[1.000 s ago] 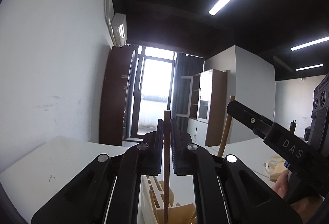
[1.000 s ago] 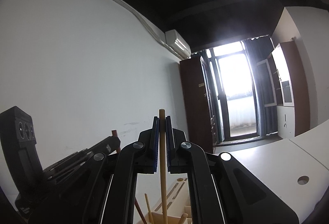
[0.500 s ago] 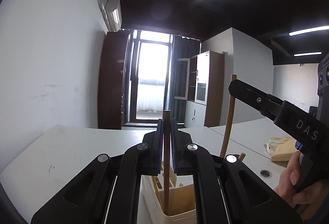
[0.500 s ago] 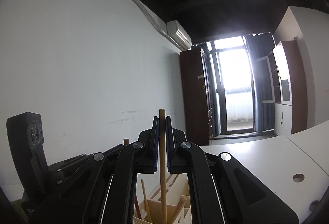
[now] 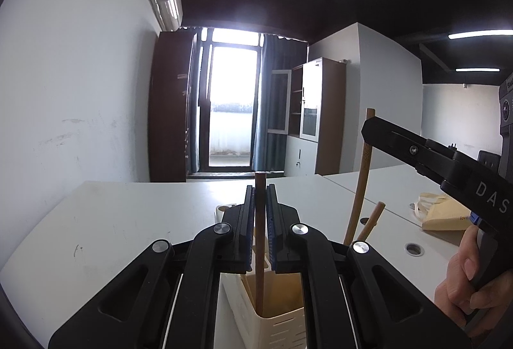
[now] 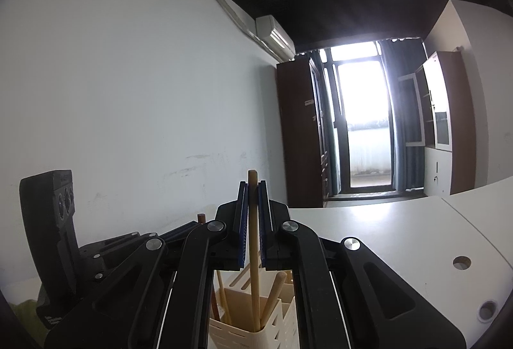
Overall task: Organize utensils
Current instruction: 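Lower both held chopsticks into the cream holder, then open both grippers to release the chopsticks into the holder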
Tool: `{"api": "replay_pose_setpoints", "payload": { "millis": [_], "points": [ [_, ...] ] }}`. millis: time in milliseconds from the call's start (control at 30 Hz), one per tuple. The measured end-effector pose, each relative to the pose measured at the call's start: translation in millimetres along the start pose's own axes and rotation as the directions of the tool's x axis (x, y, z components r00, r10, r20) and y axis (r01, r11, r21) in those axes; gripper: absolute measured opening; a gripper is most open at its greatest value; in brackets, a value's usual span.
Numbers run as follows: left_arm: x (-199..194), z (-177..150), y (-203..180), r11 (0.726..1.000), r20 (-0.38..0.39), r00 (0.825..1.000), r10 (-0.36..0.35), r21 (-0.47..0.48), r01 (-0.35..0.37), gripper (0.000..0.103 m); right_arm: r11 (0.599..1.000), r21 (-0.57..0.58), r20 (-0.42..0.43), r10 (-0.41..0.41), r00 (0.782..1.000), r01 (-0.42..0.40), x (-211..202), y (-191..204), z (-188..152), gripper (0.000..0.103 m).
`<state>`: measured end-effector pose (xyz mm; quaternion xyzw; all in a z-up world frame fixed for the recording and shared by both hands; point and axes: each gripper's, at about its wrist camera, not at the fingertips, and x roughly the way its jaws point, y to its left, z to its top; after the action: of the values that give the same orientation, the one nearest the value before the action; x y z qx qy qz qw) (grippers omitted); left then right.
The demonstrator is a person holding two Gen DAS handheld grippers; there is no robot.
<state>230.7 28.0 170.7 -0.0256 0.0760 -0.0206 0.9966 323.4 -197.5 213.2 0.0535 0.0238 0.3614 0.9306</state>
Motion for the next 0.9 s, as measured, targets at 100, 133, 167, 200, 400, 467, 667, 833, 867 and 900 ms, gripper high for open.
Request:
{"api": "replay_pose_setpoints", "payload": {
  "millis": [100,133,167,200,400,467,667,833,867,900],
  "points": [
    [-0.9,-1.2,4.0,1.000,-0.007,1.000,-0.009,-0.007,0.009,0.007,1.000,0.002,-0.019,-0.004,1.000,0.004,0.9,0.6,-3.1,0.007],
    [-1.3,-0.2,4.2,1.000,-0.007,1.000,-0.009,-0.003,0.009,0.007,1.000,0.002,-0.024,-0.006,1.000,0.006,0.6,1.0,-4.9,0.007],
    [-1.4,0.9,4.0,1.000,-0.008,1.000,-0.011,-0.001,0.011,0.007,1.000,0.003,-0.030,-0.006,1.000,0.006,1.1,1.1,-5.8,0.007],
    [-2.1,1.0,4.2,1.000,-0.009,1.000,-0.013,-0.002,0.013,0.007,1.000,0.005,-0.036,-0.005,0.999,0.005,1.8,1.2,-6.6,0.007],
    [-5.8,0.7,6.4,1.000,-0.003,1.000,-0.005,-0.001,0.005,0.007,1.000,0.021,-0.072,-0.015,0.997,0.016,6.2,-0.8,-12.0,0.007],
    [-6.2,0.8,8.7,1.000,-0.002,1.000,-0.006,-0.009,0.006,0.007,0.999,0.027,-0.085,-0.017,0.996,0.019,7.1,-1.2,-14.2,0.007],
    [-2.1,3.0,8.3,1.000,-0.019,1.000,-0.010,-0.024,0.010,0.007,0.998,0.045,-0.108,-0.030,0.994,0.035,9.4,-6.7,-13.9,0.007],
    [-7.6,6.3,8.7,1.000,0.004,1.000,0.023,-0.020,-0.023,0.015,0.996,0.073,-0.114,-0.043,0.993,0.052,8.8,-12.4,-11.3,0.025],
    [-8.6,7.2,9.4,0.999,0.002,1.000,0.022,-0.023,-0.022,0.017,0.996,0.072,-0.114,-0.045,0.992,0.054,8.4,-12.6,-10.7,0.025],
    [-9.3,7.9,10.1,0.999,0.000,1.000,0.021,-0.027,-0.021,0.017,0.996,0.073,-0.114,-0.047,0.992,0.056,9.5,-11.6,-10.8,0.025]
  ]
}}
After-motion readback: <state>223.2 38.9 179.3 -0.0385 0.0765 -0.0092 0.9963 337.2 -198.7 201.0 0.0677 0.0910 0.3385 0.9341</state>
